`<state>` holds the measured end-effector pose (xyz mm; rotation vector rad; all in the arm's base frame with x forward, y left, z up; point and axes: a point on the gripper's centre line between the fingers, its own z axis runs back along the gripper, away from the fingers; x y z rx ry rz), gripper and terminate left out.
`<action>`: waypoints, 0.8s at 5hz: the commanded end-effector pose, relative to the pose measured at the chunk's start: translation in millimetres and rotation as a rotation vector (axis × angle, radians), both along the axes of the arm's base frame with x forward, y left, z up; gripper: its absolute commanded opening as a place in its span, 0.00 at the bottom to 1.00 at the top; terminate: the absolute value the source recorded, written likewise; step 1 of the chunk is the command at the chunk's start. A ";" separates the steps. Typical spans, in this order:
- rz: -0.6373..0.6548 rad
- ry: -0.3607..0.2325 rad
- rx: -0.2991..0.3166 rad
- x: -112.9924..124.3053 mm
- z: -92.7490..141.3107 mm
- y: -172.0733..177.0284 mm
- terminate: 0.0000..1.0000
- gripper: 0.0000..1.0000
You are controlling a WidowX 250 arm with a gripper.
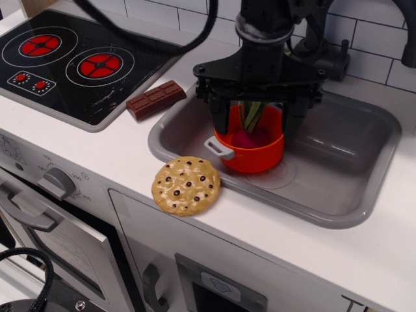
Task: Take beet from pot sink
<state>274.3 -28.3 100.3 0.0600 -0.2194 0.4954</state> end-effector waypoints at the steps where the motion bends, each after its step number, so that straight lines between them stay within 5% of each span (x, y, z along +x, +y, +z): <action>1: 0.122 -0.178 0.021 54.0 -4.1 17.9 0.00 1.00; 4: 0.199 -0.187 0.104 78.7 -42.6 24.7 0.00 1.00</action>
